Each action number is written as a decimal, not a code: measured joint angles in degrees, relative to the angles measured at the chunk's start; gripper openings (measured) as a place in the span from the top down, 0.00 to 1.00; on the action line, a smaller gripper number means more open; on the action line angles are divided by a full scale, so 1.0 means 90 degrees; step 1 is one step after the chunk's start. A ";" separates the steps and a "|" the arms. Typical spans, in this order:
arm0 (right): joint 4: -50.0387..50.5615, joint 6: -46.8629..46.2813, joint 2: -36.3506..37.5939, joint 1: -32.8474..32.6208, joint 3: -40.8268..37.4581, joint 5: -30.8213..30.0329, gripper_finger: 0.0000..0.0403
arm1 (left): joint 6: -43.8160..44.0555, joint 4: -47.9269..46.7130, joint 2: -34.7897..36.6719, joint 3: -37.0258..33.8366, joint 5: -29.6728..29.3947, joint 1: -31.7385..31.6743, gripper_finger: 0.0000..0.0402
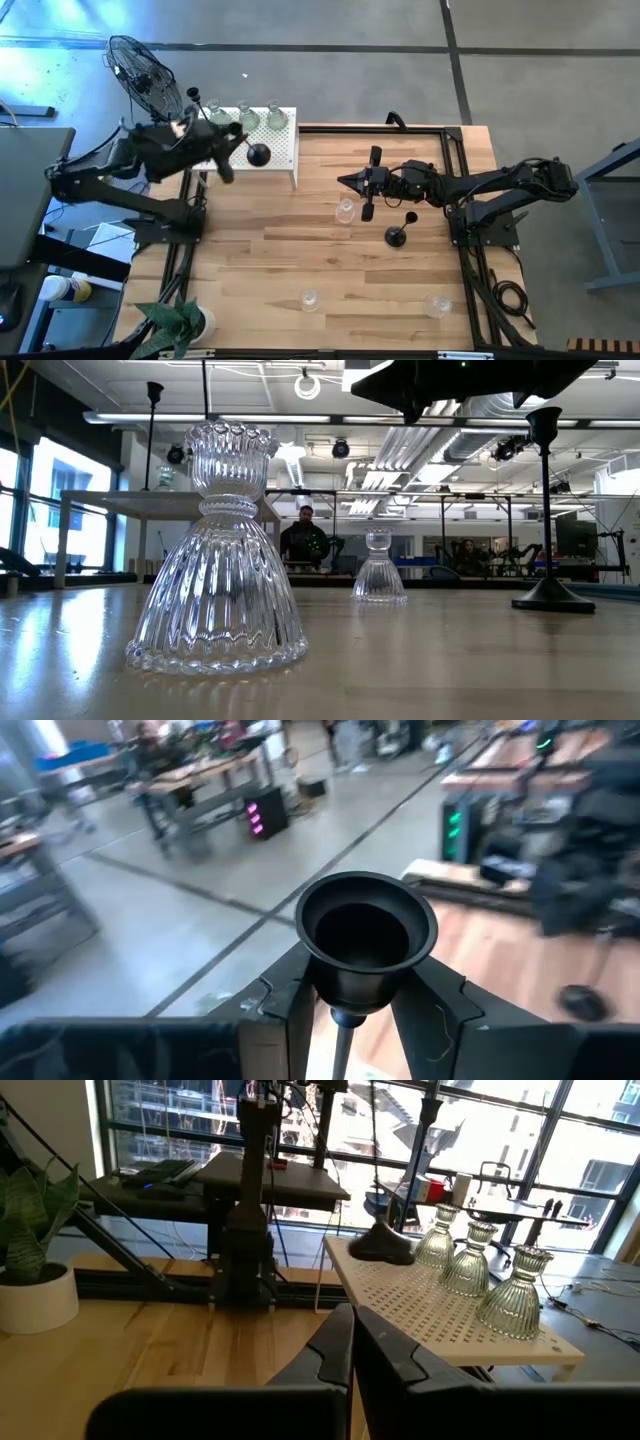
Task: Pick & Place candle stick holders
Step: Put the bottom black candle holder on the shelf aligned with the other black candle holder, then put the black candle holder on the shelf aligned with the other black candle holders
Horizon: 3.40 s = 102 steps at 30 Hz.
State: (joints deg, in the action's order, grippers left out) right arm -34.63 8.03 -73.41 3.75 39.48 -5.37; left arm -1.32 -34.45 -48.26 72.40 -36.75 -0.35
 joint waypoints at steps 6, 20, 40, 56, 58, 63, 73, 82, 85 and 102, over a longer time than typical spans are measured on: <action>0.0000 -0.0002 0.0000 0.0000 0.0000 0.0002 1.00 | 0.0022 -0.0048 -0.0257 0.0013 0.0948 -0.1643 0.73; 0.0004 0.0000 0.0000 0.0000 0.0000 0.0005 1.00 | 0.0371 -0.0095 -0.0370 -0.0121 0.2379 -0.3884 0.73; 0.0007 0.0049 0.0000 0.0000 0.0000 0.0005 1.00 | 0.0486 0.0216 -0.0372 -0.0561 0.2743 -0.4505 0.73; 0.0007 0.0049 0.0000 0.0000 0.0000 0.0005 1.00 | 0.0342 0.0090 -0.0372 -0.0539 0.2855 -0.4503 0.59; 0.0010 0.0049 0.0000 0.0000 0.0000 0.0005 1.00 | 0.0330 0.0038 -0.0365 -0.0478 0.2855 -0.4501 0.56; 0.0010 0.0049 0.0000 0.0000 -0.0002 0.0005 1.00 | 0.0192 -0.0007 -0.0265 -0.0298 0.2850 -0.4501 0.51; 0.0010 0.0084 0.0000 0.0000 0.0000 0.0002 1.00 | -0.0280 -0.0354 -0.0108 0.0189 0.3059 -0.4501 0.50; 0.0486 0.0115 0.0691 -0.0101 0.0000 -0.0212 1.00 | -0.0561 -0.0256 0.0862 -0.0601 0.3988 -0.4065 0.81; 0.1174 0.0109 0.1042 -0.0314 0.0075 -0.0554 1.00 | -0.0753 0.0434 0.1316 -0.1426 0.4383 -0.3565 0.95; 0.6044 -0.2164 0.1452 -0.3206 0.1455 -0.2689 1.00 | -0.1209 0.3226 0.1328 -0.4216 0.3710 -0.0188 0.99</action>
State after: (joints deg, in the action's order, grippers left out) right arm 19.76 -11.44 -60.34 -25.11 52.58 -29.56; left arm -12.20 -5.41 -36.31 34.45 -3.36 -2.05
